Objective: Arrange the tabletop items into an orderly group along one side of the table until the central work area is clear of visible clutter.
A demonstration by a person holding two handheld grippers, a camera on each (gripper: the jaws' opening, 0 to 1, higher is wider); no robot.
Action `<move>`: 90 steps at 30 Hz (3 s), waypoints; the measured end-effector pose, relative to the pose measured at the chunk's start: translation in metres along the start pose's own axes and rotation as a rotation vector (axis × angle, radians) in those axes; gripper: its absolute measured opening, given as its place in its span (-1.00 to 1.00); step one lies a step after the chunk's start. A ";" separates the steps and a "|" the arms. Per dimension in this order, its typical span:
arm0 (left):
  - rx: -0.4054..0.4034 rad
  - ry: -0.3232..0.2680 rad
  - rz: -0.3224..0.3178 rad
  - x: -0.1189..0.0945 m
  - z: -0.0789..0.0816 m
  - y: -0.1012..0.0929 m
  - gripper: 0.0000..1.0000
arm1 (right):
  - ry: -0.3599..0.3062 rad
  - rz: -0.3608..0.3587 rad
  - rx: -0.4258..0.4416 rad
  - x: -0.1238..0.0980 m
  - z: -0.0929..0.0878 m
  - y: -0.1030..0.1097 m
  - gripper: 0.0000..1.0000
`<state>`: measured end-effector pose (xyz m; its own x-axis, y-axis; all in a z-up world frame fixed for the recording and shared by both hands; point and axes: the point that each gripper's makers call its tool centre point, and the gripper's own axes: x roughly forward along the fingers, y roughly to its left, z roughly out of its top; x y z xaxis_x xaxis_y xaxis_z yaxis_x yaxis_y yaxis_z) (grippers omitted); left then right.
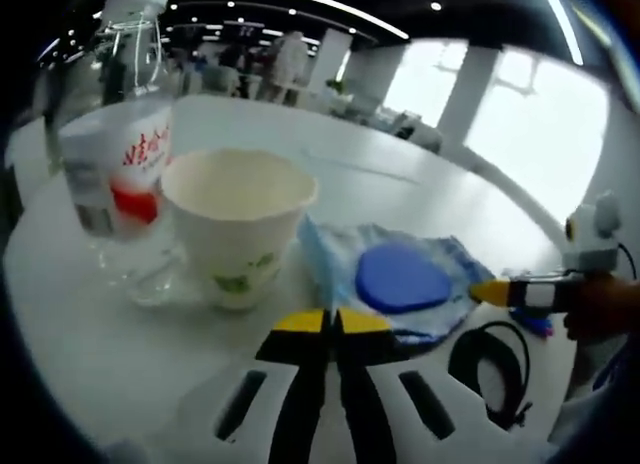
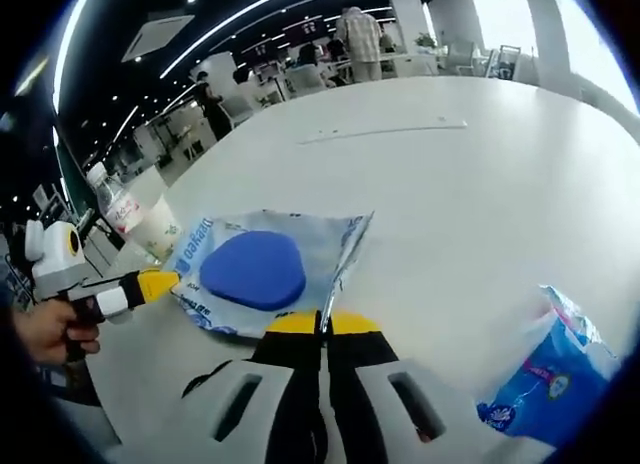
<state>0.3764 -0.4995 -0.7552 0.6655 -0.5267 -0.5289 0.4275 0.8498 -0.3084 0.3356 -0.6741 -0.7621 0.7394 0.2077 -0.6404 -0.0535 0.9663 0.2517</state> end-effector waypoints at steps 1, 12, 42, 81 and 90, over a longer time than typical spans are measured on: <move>0.004 0.003 0.004 0.000 -0.001 0.000 -0.99 | 0.002 -0.001 0.000 0.000 -0.001 -0.001 -0.99; 0.021 0.021 0.036 -0.003 -0.007 0.006 -0.84 | 0.033 -0.020 -0.047 0.000 -0.003 -0.003 -0.91; 0.150 0.034 -0.005 -0.054 -0.011 -0.011 -0.07 | 0.000 0.013 -0.331 -0.043 0.011 -0.005 -0.04; 0.401 0.030 -0.101 -0.187 -0.004 -0.047 0.92 | 0.028 0.021 -0.563 -0.115 0.017 -0.048 0.53; 0.394 0.043 -0.122 -0.212 -0.020 -0.045 0.99 | 0.056 -0.012 -0.565 -0.126 0.014 -0.073 0.53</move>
<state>0.2037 -0.4261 -0.6454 0.5726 -0.6145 -0.5427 0.7089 0.7036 -0.0488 0.2557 -0.7728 -0.6895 0.7063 0.1890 -0.6822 -0.4074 0.8966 -0.1735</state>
